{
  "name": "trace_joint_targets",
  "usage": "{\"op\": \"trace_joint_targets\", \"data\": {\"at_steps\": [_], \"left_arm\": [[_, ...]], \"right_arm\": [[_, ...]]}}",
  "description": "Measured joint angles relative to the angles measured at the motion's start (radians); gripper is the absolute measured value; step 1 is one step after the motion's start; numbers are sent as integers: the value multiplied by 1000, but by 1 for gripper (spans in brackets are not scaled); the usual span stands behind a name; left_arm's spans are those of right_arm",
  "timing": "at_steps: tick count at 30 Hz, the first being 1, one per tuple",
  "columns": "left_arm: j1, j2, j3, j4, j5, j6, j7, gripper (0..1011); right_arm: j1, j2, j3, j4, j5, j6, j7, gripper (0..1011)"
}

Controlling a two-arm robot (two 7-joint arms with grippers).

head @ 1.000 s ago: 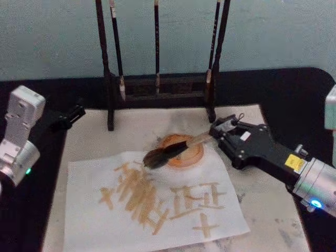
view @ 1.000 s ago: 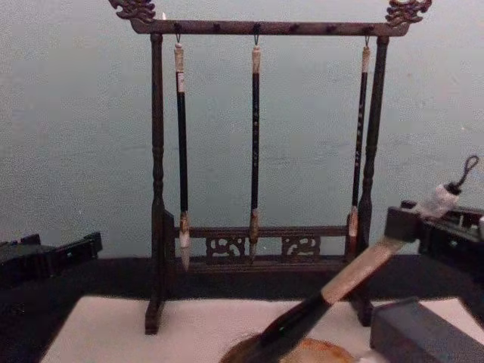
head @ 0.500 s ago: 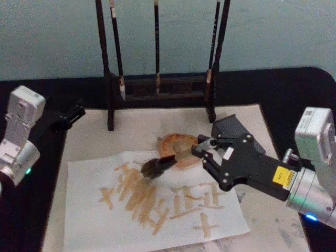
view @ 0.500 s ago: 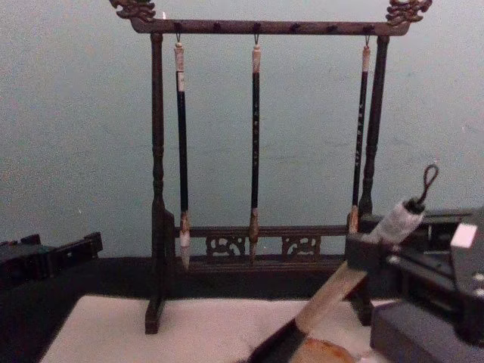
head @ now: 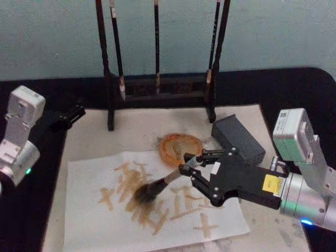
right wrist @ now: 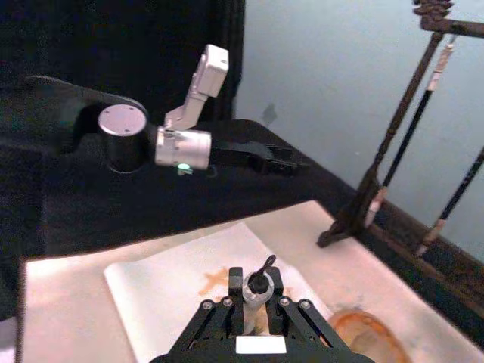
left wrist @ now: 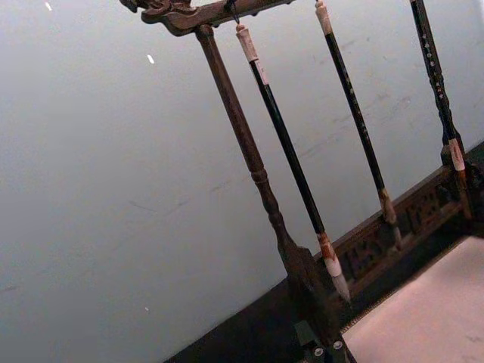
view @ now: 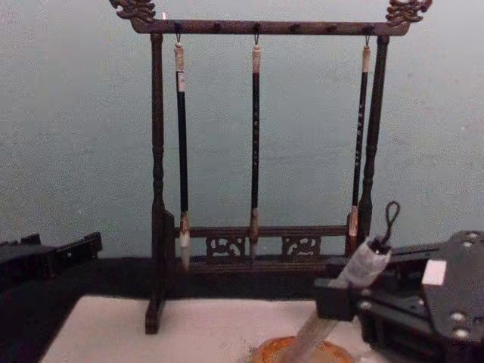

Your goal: Pick up the brush from the inkstone, write on the paper, then place the brush back to its original position.

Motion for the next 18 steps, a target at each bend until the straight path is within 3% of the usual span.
{"op": "trace_joint_targets", "data": {"at_steps": [11, 18], "left_arm": [[0, 0, 0, 0, 0, 0, 0, 1002], [0, 0, 0, 0, 0, 0, 0, 1002]], "right_arm": [[5, 5, 0, 21, 40, 10, 24, 169], [-18, 25, 30, 25, 68, -7, 21, 169]]}}
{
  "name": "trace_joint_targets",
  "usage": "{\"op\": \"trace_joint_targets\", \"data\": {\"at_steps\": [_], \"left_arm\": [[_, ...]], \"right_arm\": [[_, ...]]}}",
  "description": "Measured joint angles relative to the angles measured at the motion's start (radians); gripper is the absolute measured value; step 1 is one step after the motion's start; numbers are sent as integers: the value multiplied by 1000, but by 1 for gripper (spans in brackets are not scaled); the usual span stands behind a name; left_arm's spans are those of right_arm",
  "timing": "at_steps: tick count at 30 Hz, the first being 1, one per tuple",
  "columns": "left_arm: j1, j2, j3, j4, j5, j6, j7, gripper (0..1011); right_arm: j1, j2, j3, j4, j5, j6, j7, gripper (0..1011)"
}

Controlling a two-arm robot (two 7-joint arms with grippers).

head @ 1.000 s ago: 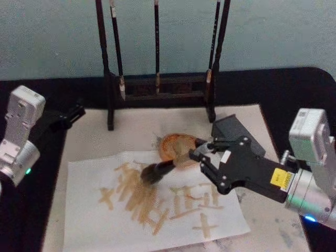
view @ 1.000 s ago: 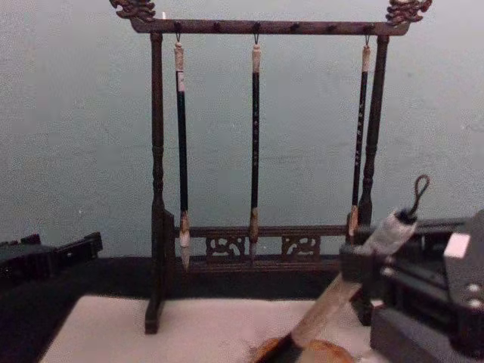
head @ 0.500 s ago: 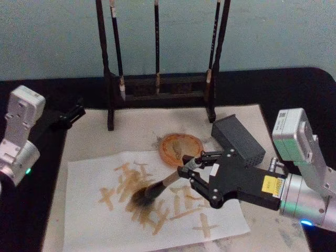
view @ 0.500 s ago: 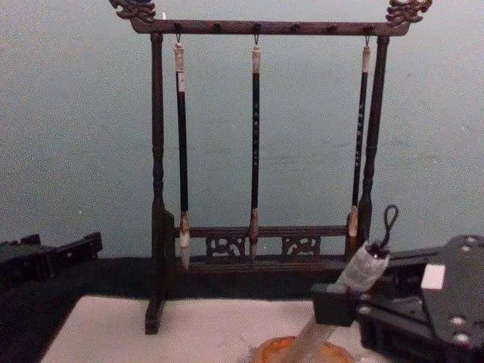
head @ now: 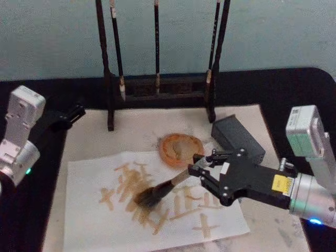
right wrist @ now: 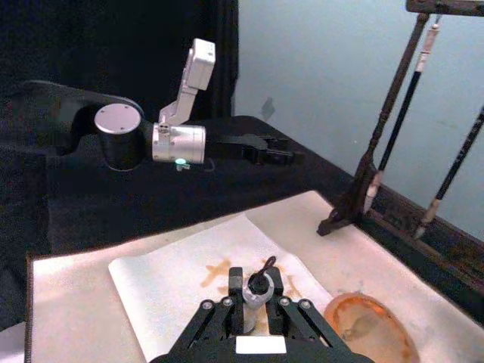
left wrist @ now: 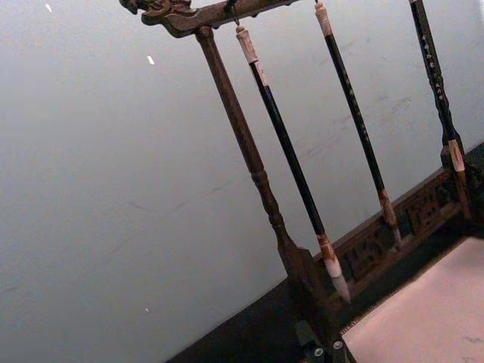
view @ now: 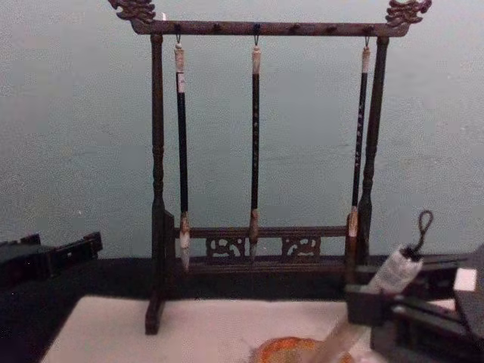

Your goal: Pick up the brush from the inkstone, write on the paper, then place the brush back to its original position.

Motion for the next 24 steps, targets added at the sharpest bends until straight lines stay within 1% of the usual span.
{"op": "trace_joint_targets", "data": {"at_steps": [11, 15, 16, 19, 24], "left_arm": [[0, 0, 0, 0, 0, 0, 0, 1002], [0, 0, 0, 0, 0, 0, 0, 1000], [0, 0, 0, 0, 0, 0, 0, 1002], [0, 0, 0, 0, 0, 0, 0, 1000], [0, 0, 0, 0, 0, 0, 0, 1002]], "right_arm": [[-39, 28, 43, 8, 33, -30, -4, 169], [-63, 42, 67, 4, 43, -44, -6, 170], [-63, 42, 67, 4, 43, -44, -6, 169], [-80, 52, 83, 0, 48, -54, -8, 168], [-109, 66, 115, -1, 61, -67, -9, 169]]}}
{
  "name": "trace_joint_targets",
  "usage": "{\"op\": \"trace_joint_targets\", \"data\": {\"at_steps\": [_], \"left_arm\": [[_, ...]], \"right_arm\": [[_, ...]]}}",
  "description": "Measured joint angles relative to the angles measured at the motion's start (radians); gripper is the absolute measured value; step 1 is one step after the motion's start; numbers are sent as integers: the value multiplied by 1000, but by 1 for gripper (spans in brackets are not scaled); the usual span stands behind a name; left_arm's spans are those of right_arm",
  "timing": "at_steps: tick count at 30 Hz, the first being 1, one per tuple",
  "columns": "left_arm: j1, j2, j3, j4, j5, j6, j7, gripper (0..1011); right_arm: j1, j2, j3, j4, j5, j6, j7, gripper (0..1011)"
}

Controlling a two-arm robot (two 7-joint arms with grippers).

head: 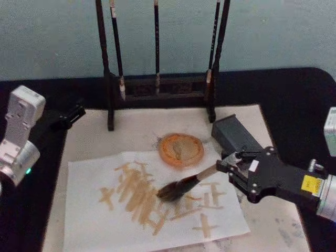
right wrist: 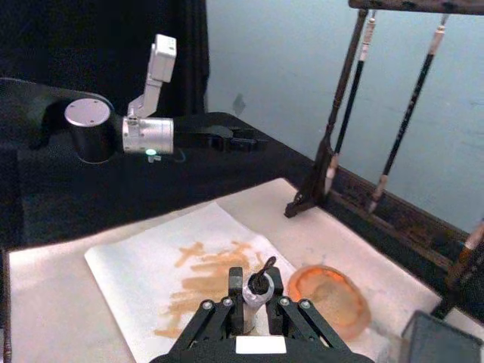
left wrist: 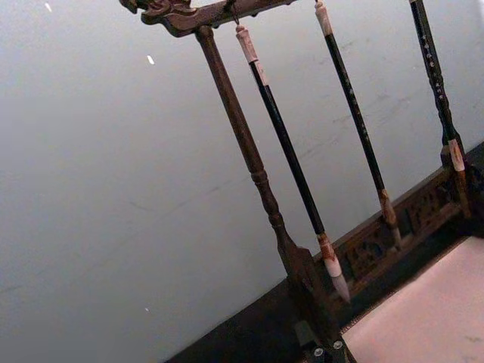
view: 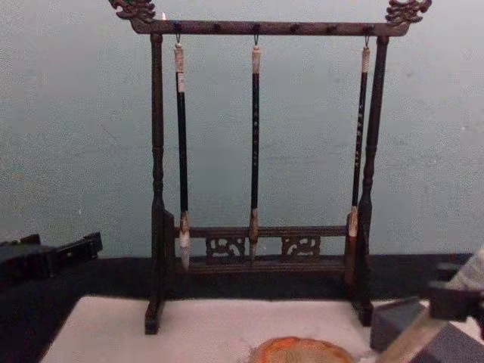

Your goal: Pick up the brush from the inkstone, write on the paper, then place the brush back to its original position.

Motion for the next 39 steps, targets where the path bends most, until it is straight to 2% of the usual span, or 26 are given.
{"op": "trace_joint_targets", "data": {"at_steps": [15, 21, 25, 28, 39], "left_arm": [[0, 0, 0, 0, 0, 0, 0, 1002], [0, 0, 0, 0, 0, 0, 0, 1002], [0, 0, 0, 0, 0, 0, 0, 1002], [0, 0, 0, 0, 0, 0, 0, 1002], [0, 0, 0, 0, 0, 0, 0, 1002]], "right_arm": [[-78, 23, 101, -8, 47, -45, 6, 169], [-80, 20, 113, -22, 63, -63, 24, 170], [-63, 9, 99, -29, 67, -68, 36, 168], [-38, -2, 74, -32, 68, -67, 44, 169], [40, -40, -39, -5, 46, -41, 59, 169]]}}
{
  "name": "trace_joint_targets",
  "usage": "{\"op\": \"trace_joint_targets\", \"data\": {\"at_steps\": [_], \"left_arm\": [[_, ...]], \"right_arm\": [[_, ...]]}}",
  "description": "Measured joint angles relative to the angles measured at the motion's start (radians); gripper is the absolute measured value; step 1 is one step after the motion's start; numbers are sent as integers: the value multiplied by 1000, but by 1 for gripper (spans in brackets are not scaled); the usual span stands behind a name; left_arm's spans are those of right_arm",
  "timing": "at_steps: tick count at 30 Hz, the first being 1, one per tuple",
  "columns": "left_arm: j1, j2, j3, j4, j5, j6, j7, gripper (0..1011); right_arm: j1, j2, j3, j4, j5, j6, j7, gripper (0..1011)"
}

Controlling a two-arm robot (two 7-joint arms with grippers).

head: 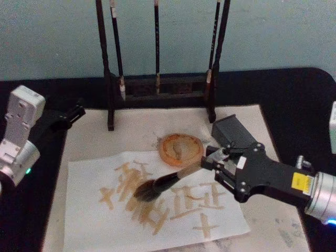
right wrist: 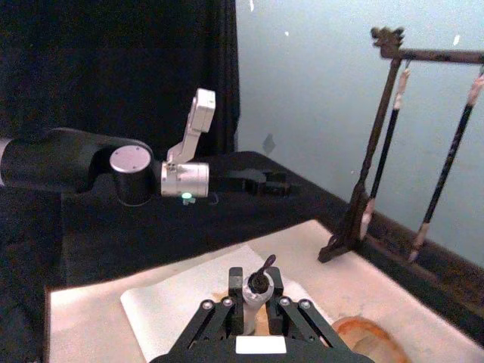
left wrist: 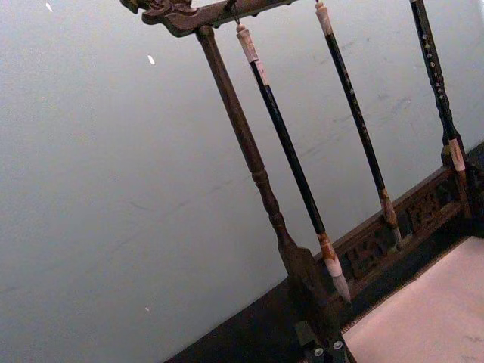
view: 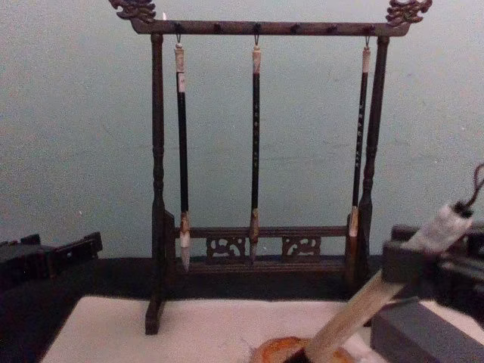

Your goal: Pick up the brush from the inkstone, write on the paper, then place the brush back to its original position.

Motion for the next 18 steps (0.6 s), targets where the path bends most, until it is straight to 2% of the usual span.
{"op": "trace_joint_targets", "data": {"at_steps": [6, 9, 14, 18], "left_arm": [[0, 0, 0, 0, 0, 0, 0, 1002], [0, 0, 0, 0, 0, 0, 0, 1002], [0, 0, 0, 0, 0, 0, 0, 1000], [0, 0, 0, 0, 0, 0, 0, 1002]], "right_arm": [[26, -16, -44, 33, -6, 10, 4, 169], [33, -20, -55, 49, -6, 10, 7, 169], [30, -16, -56, 65, 4, 4, 8, 169], [10, -2, -38, 74, 16, -11, 6, 169]]}}
